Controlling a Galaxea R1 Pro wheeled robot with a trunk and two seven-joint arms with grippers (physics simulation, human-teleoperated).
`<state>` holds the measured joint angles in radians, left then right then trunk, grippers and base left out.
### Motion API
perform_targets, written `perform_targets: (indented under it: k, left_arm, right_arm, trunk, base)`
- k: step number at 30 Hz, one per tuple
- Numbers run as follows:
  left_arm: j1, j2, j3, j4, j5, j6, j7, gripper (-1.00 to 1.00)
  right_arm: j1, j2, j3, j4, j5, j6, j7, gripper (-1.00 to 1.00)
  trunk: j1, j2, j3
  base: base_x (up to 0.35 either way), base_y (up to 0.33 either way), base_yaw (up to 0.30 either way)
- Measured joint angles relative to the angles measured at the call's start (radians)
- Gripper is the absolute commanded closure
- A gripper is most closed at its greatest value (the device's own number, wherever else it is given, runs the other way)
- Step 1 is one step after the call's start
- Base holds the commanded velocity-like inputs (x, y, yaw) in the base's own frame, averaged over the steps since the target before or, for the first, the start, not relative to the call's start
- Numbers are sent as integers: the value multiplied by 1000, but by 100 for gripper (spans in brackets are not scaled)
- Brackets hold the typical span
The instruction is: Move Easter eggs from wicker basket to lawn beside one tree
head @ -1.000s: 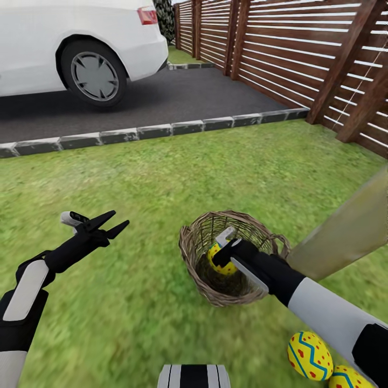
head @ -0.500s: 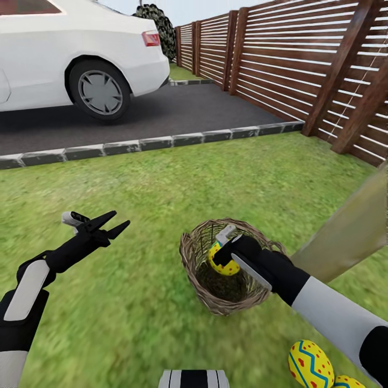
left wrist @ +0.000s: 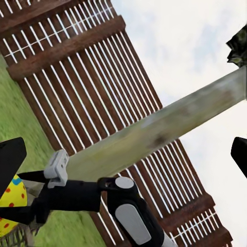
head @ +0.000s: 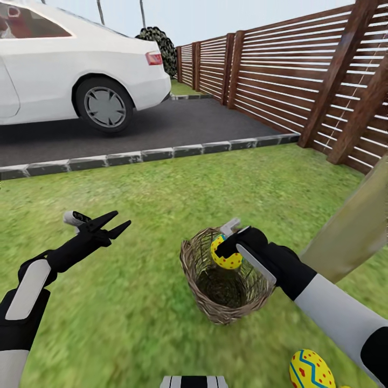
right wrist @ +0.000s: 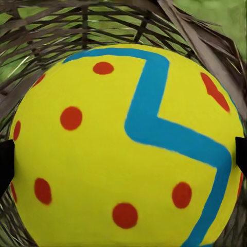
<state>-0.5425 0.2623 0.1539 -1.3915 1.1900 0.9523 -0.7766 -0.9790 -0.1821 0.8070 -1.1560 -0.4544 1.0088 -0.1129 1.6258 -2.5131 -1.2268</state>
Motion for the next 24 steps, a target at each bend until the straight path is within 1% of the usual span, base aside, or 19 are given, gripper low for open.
perform_targets:
  k: [2,5,6,24]
  left_arm:
    - [0,0,0,0,0,0,0,-100]
    - [0,0,0,1,0,0,0,-100]
    - [0,0,0,1,0,0,0,-100]
    - [0,0,0,0,0,1,0,-100]
  right_arm:
    - [0,-16,-2,-11,-2,0,0,100]
    - [0,-46,-13,-69,-6,0,0,100]
    - [0,-52,-15,-79,-7,0,0,100]
    - [0,-53,-15,-93,-7,0,0,100]
  trunk:
    - [-1,0,8]
    - [-2,1,19]
    - [-3,1,23]
    - [-11,6,93]
  base:
    - [0,0,0]
    - [0,0,0]
    - [0,0,0]
    - [0,0,0]
